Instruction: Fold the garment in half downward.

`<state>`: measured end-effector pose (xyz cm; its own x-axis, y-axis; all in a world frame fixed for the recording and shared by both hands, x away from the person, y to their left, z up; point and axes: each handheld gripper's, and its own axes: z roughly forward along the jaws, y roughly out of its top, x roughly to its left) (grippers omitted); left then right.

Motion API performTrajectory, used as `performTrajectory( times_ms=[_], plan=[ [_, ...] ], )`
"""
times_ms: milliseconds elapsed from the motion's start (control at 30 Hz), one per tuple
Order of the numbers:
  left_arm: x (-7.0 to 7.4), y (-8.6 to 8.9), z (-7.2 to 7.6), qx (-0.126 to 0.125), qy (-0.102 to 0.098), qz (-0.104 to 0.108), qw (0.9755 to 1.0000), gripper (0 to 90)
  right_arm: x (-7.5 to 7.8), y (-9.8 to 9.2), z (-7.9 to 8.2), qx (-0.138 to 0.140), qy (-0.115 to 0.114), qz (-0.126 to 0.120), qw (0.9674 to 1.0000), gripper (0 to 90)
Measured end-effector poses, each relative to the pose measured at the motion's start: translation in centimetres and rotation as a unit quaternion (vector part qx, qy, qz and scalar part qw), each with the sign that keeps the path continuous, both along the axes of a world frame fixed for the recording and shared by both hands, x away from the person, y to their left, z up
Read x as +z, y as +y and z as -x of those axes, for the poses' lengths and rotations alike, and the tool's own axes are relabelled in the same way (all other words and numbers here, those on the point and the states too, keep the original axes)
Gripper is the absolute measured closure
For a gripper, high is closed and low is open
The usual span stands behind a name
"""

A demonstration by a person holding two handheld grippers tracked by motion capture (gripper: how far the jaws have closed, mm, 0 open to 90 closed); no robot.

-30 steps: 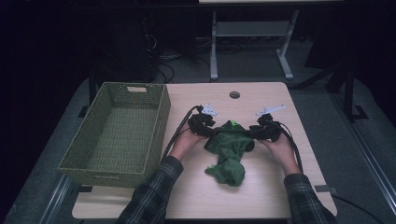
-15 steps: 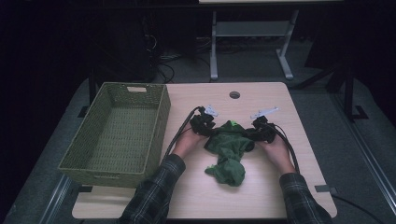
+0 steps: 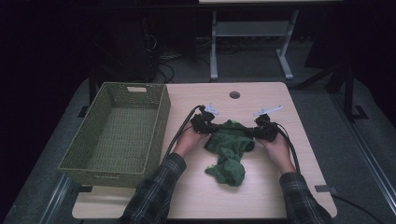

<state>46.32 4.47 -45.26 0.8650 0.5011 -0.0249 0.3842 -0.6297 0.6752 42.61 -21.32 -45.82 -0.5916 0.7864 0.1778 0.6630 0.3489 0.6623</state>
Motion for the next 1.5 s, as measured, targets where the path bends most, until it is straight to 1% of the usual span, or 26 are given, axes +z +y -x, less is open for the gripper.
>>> performTrajectory(
  times_ms=[33,67,100,133,233,267,300,333,400,433,467,533,600,667,733,800,833,933,1100,1133,1167,1233,1300,1333,1400,1500],
  plan=[
    [0.3,0.0,-0.1,0.004,0.001,0.004,1.0000,86.1,0.2,-0.1,0.0,-0.002,-0.001,-0.003,1.0000,87.2],
    [0.5,0.0,-0.1,0.011,0.005,0.015,0.9998,86.1,0.5,-0.2,0.0,-0.006,-0.005,-0.006,1.0000,87.4],
    [0.8,0.0,-0.1,0.013,0.003,0.022,0.9997,86.1,0.8,-0.4,-0.1,-0.007,-0.007,-0.012,0.9999,87.4],
    [1.2,0.0,-0.1,0.015,-0.002,0.025,0.9996,86.1,1.1,-0.5,-0.2,-0.010,0.003,-0.019,0.9998,87.4],
    [2.6,-0.2,-0.1,0.013,-0.015,0.027,0.9994,86.1,2.3,-0.5,-0.4,-0.014,-0.005,-0.023,0.9996,87.6],
    [2.9,-0.2,-0.1,0.013,-0.017,0.028,0.9994,86.2,2.8,-0.6,-0.5,-0.014,-0.007,-0.031,0.9994,87.7],
    [3.4,-0.3,-0.2,0.013,-0.020,0.032,0.9992,86.1,3.1,-0.6,-0.6,-0.016,-0.004,-0.031,0.9994,87.7],
    [3.7,-0.3,-0.2,0.014,-0.023,0.033,0.9991,86.2,3.6,-0.6,-0.6,-0.014,-0.012,-0.027,0.9994,87.7],
    [4.6,-0.3,-0.3,0.018,-0.029,0.039,0.9986,86.1,4.3,-0.6,-0.6,-0.015,-0.025,-0.030,0.9991,87.7],
    [4.9,-0.3,-0.4,0.017,-0.031,0.041,0.9985,86.1,4.8,-0.7,-0.7,-0.015,-0.022,-0.023,0.9994,87.6],
    [5.3,-0.3,-0.5,0.014,-0.033,0.040,0.9985,86.1,5.0,-0.7,-0.7,-0.015,-0.027,-0.019,0.9993,87.7],
    [6.1,-0.3,-0.5,0.016,-0.039,0.046,0.9980,86.1,5.7,-0.7,-0.7,-0.016,-0.038,-0.022,0.9989,87.7],
    [6.6,-0.3,-0.4,0.015,-0.042,0.053,0.9976,86.1,6.3,-0.9,-0.8,-0.016,-0.043,-0.021,0.9988,87.7],
    [6.9,-0.3,-0.1,0.014,-0.042,0.058,0.9973,86.1,6.8,-1.0,-0.7,-0.015,-0.049,-0.026,0.9984,87.6],
    [7.1,-0.2,0.3,0.016,-0.035,0.063,0.9973,86.1,7.0,-1.0,-0.3,-0.011,-0.053,-0.030,0.9981,87.5],
    [7.0,-0.1,0.7,0.014,-0.032,0.067,0.9972,86.1,6.8,-0.8,0.2,-0.003,-0.059,-0.027,0.9979,87.5],
    [7.0,0.0,1.0,0.011,-0.031,0.065,0.9973,86.1,6.8,-0.8,0.4,-0.002,-0.061,-0.026,0.9978,87.5],
    [7.0,0.2,1.8,0.007,-0.033,0.068,0.9971,86.1,6.5,-0.8,1.3,0.003,-0.064,-0.035,0.9973,87.4],
    [7.3,0.6,3.3,0.001,-0.033,0.083,0.9960,86.1,6.7,-0.8,2.6,0.017,-0.066,-0.039,0.9969,87.4],
    [7.3,0.7,3.6,-0.001,-0.034,0.086,0.9957,86.1,6.7,-0.8,2.9,0.021,-0.074,-0.039,0.9963,87.4],
    [7.3,0.7,4.0,-0.003,-0.036,0.087,0.9956,86.1,6.8,-0.7,3.2,0.023,-0.075,-0.040,0.9961,87.3],
    [7.1,1.0,4.6,-0.005,-0.039,0.088,0.9954,86.1,6.7,-0.7,3.8,0.028,-0.077,-0.043,0.9957,87.3],
    [6.8,1.3,5.0,-0.005,-0.037,0.090,0.9953,86.1,6.6,-0.6,4.3,0.034,-0.077,-0.043,0.9955,87.3],
    [6.7,1.4,5.3,-0.007,-0.036,0.089,0.9954,86.1,6.6,-0.6,4.6,0.035,-0.083,-0.041,0.9951,87.3],
    [6.6,1.5,5.8,-0.012,-0.038,0.084,0.9956,86.1,6.5,-0.5,5.0,0.038,-0.078,-0.042,0.9953,87.2],
    [6.4,2.0,6.5,-0.018,-0.037,0.085,0.9955,86.1,6.4,-0.4,5.7,0.046,-0.080,-0.040,0.9949,87.3]
  ],
)
